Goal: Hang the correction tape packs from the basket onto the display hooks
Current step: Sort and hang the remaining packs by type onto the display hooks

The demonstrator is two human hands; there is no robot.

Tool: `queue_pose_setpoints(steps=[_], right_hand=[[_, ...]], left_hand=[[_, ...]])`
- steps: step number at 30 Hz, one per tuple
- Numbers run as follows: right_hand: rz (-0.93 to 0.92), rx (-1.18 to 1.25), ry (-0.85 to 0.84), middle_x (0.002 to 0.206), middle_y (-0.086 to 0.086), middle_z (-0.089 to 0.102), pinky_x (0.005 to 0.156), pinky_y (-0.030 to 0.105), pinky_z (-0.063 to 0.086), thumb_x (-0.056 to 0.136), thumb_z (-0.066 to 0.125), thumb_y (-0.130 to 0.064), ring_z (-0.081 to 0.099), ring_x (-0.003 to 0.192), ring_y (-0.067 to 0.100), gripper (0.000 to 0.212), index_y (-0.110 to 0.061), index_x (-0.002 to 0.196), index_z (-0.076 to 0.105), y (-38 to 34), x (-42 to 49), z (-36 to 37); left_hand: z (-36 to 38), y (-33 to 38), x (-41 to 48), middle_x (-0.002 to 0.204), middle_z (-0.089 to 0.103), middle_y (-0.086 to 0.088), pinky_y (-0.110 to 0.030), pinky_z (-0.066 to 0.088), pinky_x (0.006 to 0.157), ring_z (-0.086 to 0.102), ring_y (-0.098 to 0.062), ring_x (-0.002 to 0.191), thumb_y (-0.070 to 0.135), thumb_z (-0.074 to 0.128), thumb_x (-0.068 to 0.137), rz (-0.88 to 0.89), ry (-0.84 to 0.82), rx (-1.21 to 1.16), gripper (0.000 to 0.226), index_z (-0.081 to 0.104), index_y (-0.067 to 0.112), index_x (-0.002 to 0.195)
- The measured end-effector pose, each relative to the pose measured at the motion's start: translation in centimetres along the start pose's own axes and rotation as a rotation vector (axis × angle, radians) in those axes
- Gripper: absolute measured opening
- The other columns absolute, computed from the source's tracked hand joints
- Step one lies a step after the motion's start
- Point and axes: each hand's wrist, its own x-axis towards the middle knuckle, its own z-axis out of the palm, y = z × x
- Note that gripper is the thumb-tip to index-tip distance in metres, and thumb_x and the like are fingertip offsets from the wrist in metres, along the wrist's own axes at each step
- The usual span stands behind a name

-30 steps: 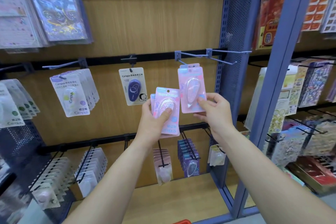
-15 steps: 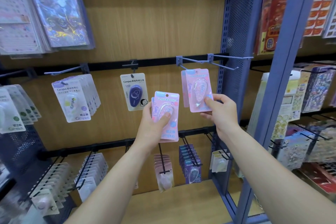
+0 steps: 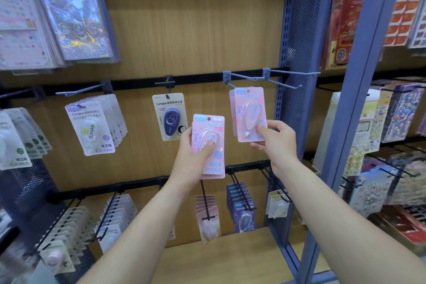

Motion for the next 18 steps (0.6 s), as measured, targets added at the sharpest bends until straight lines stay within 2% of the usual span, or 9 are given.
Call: queue_pose_setpoints(steps=[4,8,10,12,13,14,16,18], right_hand=[[0.000,0.004,-0.003,0.099,-0.003,0.072,0.060,0.024,0.061,0.097,0.068,-0.014,0.074,0.086,0.015,0.006,-0.011,0.103,0.068,-0.3,0.5,0.4],[0.096,-0.070,-0.005,0.104,0.001,0.070,0.060,0.025,0.061,0.097,0.070,-0.019,0.074,0.080,0.015,0.015,-0.012,0.110,0.065,0.2,1.3,1.1],[0.131,-0.215,0.009,0.115,0.000,0.065,0.071,0.031,0.062,0.095,0.072,-0.024,0.069,0.083,0.013,0.030,-0.015,0.121,0.059,0.5,1.7,1.3],[0.048,-0.392,0.059,0.118,-0.004,0.059,0.083,0.035,0.055,0.093,0.074,-0.031,0.061,0.093,0.013,0.041,-0.020,0.127,0.054,0.6,1.1,1.4],[-0.012,-0.412,0.065,0.115,-0.006,0.060,0.085,0.035,0.052,0.093,0.073,-0.034,0.060,0.096,0.012,0.038,-0.022,0.124,0.055,0.6,0.3,1.4],[-0.058,-0.385,0.028,0.110,-0.007,0.063,0.085,0.034,0.051,0.094,0.071,-0.034,0.061,0.095,0.010,0.030,-0.021,0.118,0.059,0.6,-0.5,1.4],[-0.045,-0.264,-0.175,0.101,-0.004,0.071,0.083,0.035,0.054,0.098,0.065,-0.033,0.066,0.086,0.009,0.016,-0.019,0.105,0.067,0.6,-2.5,1.6],[0.049,-0.201,-0.352,0.100,-0.001,0.075,0.079,0.033,0.059,0.100,0.064,-0.034,0.073,0.087,0.013,0.018,-0.018,0.104,0.069,0.8,-3.9,1.7]], left_hand=[[-0.1,0.0,0.0,0.129,0.066,0.009,-0.034,0.064,0.075,0.072,-0.012,0.106,0.024,0.065,0.101,-0.003,-0.001,0.011,0.050,0.040,0.032,0.144],[-0.1,0.2,0.1,0.129,0.064,0.010,-0.029,0.064,0.069,0.071,-0.012,0.106,0.023,0.065,0.100,0.001,-0.003,0.011,0.049,0.040,0.034,0.141],[0.1,0.3,0.1,0.128,0.064,0.009,-0.026,0.063,0.067,0.070,-0.012,0.107,0.021,0.066,0.100,0.006,-0.005,0.017,0.047,0.040,0.035,0.136],[0.2,0.2,0.2,0.127,0.064,0.009,-0.021,0.059,0.063,0.070,-0.010,0.106,0.020,0.068,0.098,0.022,-0.004,0.022,0.047,0.041,0.035,0.133],[0.2,0.1,0.2,0.127,0.064,0.009,-0.020,0.058,0.063,0.070,-0.009,0.105,0.019,0.070,0.097,0.027,-0.007,0.018,0.049,0.041,0.033,0.134],[0.2,0.0,0.3,0.126,0.064,0.009,-0.021,0.058,0.063,0.070,-0.007,0.103,0.019,0.072,0.095,0.031,-0.010,0.015,0.052,0.042,0.031,0.136],[0.3,-0.4,0.4,0.124,0.065,0.010,-0.022,0.058,0.064,0.070,-0.004,0.101,0.018,0.077,0.091,0.051,-0.021,0.017,0.061,0.041,0.025,0.140],[0.5,-0.7,0.5,0.125,0.065,0.010,-0.025,0.061,0.072,0.070,-0.002,0.103,0.017,0.082,0.085,0.077,-0.033,0.034,0.070,0.040,0.021,0.141]])
